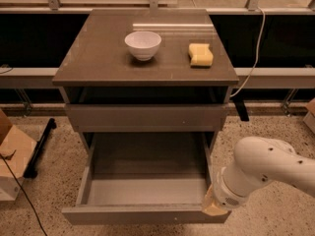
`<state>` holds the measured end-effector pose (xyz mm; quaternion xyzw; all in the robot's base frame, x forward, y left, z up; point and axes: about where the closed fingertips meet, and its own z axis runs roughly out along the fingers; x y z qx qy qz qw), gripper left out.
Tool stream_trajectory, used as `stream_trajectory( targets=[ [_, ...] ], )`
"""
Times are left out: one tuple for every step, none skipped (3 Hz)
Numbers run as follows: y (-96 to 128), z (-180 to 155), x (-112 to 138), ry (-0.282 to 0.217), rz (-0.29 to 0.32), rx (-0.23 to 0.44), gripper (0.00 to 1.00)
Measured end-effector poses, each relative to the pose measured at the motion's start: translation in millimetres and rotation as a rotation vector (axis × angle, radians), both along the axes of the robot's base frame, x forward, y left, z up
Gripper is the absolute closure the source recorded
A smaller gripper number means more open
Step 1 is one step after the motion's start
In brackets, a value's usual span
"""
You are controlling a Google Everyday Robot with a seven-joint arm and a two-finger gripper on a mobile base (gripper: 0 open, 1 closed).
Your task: Close middle drawer
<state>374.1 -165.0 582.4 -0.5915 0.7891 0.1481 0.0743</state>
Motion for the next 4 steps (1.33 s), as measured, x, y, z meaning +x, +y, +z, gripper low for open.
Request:
stream_trajectory(
  targets=[
    [7.0,-26.6,-0.9,0.016,0.032,0.021,1.0],
    [13.5,-53.9,-0.7,0.025,0.055,0.051,1.0],
    [22.1,-85.6,0.6,0.034,0.056,0.079,1.0],
    [27.6,-121.7,5.8,0.055,0.034,0.112,1.0]
  ],
)
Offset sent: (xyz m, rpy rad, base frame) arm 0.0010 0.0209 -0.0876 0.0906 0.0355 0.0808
